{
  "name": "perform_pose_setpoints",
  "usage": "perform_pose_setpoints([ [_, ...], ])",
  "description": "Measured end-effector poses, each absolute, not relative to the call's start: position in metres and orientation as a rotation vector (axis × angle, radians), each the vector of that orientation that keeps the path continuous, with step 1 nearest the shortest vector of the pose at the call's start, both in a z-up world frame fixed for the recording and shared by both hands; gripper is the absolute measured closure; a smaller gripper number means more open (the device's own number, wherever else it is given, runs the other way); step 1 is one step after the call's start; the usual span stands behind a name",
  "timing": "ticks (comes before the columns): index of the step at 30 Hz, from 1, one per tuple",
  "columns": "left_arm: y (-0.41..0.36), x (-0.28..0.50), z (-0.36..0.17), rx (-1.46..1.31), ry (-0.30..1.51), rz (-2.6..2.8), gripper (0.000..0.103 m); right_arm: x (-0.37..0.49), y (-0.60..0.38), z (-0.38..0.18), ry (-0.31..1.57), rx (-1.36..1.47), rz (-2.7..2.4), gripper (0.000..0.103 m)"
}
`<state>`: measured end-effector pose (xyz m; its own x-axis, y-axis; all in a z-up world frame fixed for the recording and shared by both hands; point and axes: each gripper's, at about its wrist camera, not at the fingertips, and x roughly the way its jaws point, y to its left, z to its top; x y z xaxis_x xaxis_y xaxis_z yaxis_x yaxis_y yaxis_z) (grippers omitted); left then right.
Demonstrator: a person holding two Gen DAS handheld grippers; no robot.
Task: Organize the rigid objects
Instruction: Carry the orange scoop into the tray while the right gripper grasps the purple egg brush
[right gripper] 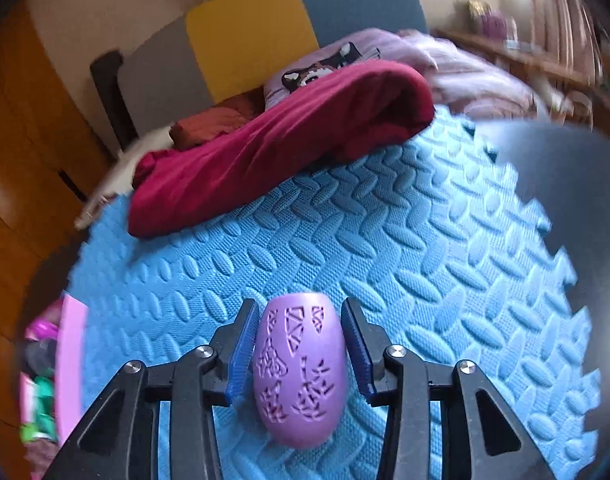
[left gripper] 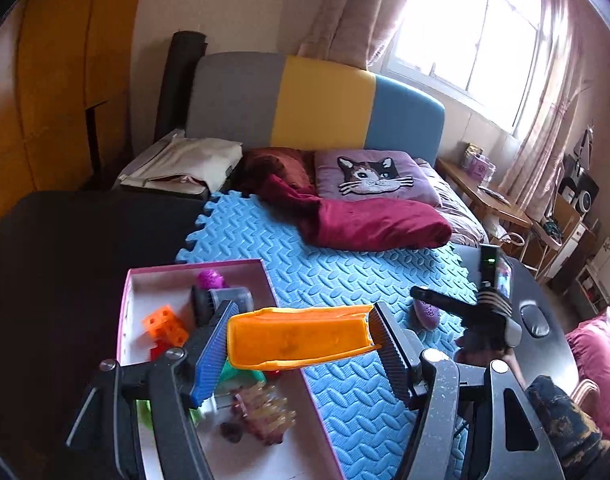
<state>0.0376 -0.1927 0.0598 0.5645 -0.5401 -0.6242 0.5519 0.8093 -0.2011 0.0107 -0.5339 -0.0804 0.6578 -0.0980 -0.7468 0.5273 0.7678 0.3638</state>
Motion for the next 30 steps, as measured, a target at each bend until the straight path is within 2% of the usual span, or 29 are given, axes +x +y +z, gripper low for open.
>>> perform_pose_setpoints([
  [7,-0.167,0.038,0.054,-0.024,0.74,-0.623,0.035,-0.001,-0.556,-0.082,0.775,0.799,-0.261,0.055],
  [12,-0.152,0.037,0.048,-0.036,0.757,-0.604,0.035,0.01,-0.538,-0.075,0.838,0.707,-0.268,0.036],
  [15,-0.141,0.035,0.044,-0.032,0.753,-0.584,0.035,0.027,-0.515,-0.075,0.906,0.536,-0.306,0.032],
  [16,-0.138,0.034,0.043,-0.03,0.751,-0.578,0.035,0.032,-0.506,-0.076,0.936,0.459,-0.323,0.032],
  [17,-0.132,0.033,0.04,-0.028,0.749,-0.563,0.035,0.035,-0.498,-0.077,0.961,0.391,-0.353,0.037],
  [18,-0.127,0.033,0.037,-0.03,0.754,-0.551,0.035,0.037,-0.49,-0.078,0.988,0.298,-0.422,0.056],
  [19,-0.124,0.034,0.035,-0.032,0.76,-0.543,0.035,0.037,-0.485,-0.079,0.982,0.265,-0.437,0.059],
  [30,-0.066,0.027,-0.002,-0.02,0.792,-0.373,0.035,0.017,-0.471,-0.085,0.873,0.235,-0.473,0.059],
])
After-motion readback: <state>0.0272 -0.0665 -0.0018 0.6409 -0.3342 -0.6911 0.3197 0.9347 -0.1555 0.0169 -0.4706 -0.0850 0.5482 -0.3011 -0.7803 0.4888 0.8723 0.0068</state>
